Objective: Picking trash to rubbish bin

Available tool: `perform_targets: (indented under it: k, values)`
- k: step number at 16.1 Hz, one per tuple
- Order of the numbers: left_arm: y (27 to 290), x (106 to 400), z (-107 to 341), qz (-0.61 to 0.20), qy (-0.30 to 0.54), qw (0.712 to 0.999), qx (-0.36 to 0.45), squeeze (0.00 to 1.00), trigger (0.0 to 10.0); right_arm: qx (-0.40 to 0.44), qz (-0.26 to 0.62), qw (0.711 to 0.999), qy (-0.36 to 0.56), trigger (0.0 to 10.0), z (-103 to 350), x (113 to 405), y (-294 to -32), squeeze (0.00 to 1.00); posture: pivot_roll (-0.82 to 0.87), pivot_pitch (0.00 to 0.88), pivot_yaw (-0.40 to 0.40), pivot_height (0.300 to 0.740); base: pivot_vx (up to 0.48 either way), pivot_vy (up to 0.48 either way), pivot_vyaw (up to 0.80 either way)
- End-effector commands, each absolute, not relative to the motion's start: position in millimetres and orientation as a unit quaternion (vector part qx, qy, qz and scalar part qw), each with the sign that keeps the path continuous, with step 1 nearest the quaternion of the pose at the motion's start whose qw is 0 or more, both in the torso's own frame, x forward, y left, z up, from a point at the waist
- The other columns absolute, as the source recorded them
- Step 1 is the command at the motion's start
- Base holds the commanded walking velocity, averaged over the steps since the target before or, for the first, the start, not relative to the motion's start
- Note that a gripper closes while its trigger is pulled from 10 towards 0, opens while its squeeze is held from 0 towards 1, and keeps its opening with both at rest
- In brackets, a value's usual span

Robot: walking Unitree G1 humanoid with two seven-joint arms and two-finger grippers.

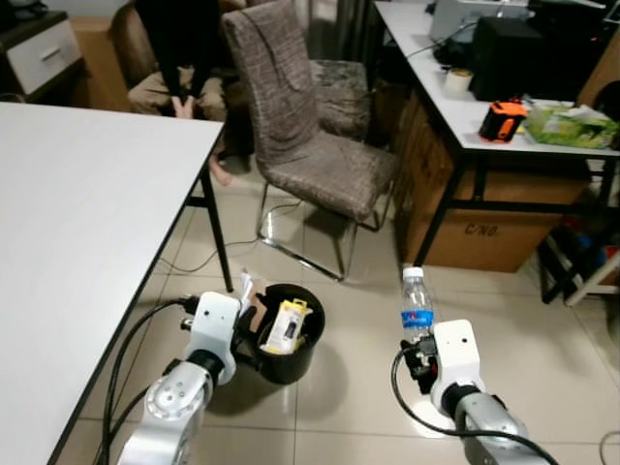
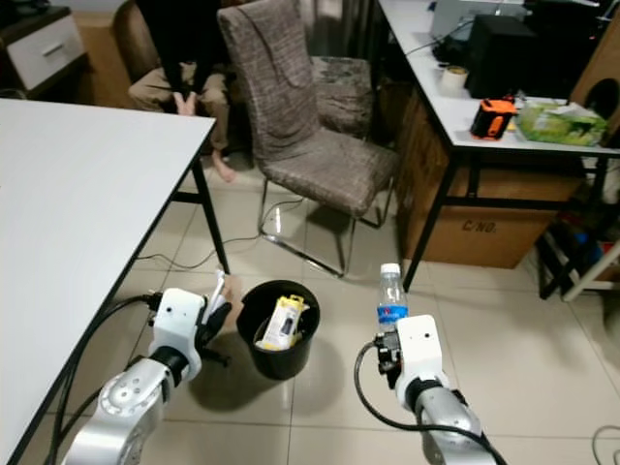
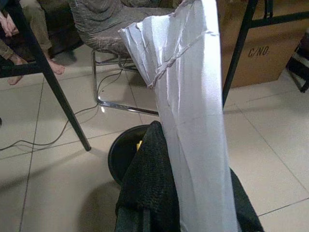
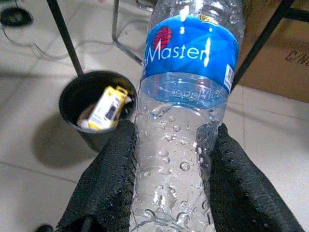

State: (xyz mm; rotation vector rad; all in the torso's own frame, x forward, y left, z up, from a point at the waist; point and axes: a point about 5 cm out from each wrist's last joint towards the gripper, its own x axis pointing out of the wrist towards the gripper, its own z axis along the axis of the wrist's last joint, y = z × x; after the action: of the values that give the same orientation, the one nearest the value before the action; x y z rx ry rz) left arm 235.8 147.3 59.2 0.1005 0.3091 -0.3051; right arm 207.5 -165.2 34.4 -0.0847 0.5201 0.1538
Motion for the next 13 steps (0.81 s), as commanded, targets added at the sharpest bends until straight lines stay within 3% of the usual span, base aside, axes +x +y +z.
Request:
perform_targets:
  k: [1, 4, 13]
  values:
    - [146.5, 237.9, 60.8, -0.152, 0.148, 0.976, 0.050, 0.00, 10.0, -0.042, 0.081, 0.963, 0.254, 10.0, 35.1, 210.3, -164.5, 0.00, -0.10, 0.004, -0.057, 0.740, 0.289, 0.000, 0.00]
    - [145.8, 238.9, 59.8, -0.151, 0.149, 0.976, 0.049, 0.00, 10.0, -0.043, 0.089, 0.961, 0.260, 10.0, 31.1, 211.2, -162.0, 0.00, -0.10, 0.000, -0.058, 0.740, 0.320, 0.000, -0.45]
    - [149.8, 238.7, 55.4, -0.143, 0.158, 0.976, 0.054, 0.00, 10.0, -0.067, 0.146, 0.951, 0.263, 10.0, 25.4, 210.9, -151.4, 0.00, -0.09, 0.002, -0.057, 0.740, 0.338, 0.000, 0.00]
